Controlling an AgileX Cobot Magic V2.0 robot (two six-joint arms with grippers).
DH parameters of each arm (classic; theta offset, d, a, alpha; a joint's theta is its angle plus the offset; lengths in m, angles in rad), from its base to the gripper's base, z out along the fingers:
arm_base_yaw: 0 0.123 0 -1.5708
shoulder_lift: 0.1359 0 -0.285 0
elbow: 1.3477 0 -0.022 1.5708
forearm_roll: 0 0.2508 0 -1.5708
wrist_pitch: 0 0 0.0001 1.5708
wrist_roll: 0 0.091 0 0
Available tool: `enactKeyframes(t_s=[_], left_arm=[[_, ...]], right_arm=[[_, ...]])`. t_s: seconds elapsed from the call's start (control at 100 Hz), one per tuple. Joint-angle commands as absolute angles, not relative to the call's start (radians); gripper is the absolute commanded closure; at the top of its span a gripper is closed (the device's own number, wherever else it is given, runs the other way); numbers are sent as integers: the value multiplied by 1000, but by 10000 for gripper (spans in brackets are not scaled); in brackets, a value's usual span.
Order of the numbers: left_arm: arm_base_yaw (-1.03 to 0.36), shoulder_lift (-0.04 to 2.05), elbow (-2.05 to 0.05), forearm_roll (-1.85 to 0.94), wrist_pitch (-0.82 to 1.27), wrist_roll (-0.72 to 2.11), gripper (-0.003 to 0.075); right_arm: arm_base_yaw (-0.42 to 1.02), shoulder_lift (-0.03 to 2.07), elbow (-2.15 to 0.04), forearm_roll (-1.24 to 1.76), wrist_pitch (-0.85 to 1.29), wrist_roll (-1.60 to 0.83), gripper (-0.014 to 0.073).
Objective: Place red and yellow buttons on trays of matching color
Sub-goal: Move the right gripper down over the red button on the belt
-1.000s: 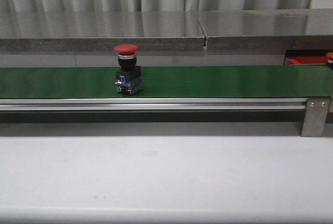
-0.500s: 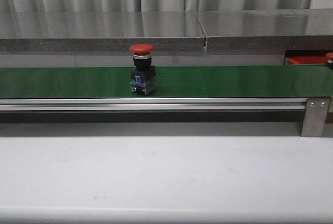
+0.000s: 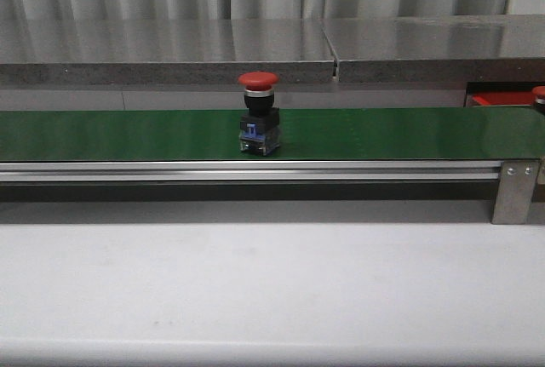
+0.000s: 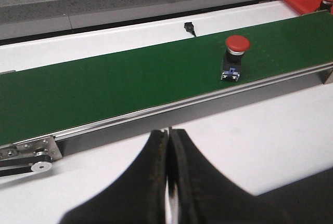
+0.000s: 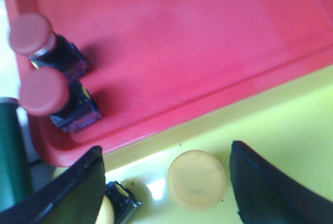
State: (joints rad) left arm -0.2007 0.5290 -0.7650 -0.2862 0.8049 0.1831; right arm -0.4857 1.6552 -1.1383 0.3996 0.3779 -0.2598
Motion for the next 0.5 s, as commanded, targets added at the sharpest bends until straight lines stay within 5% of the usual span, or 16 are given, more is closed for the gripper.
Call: enactKeyframes(t_s=[0.0,0.49], left_arm=[[-209,532,-789,-308,741,181,741],[-209,532,-789,-308,741,181,741]], right_arm=[[-486,1555,-1165,398,349,-276,82],[-226,1393,-1165,326,439,-282,82]])
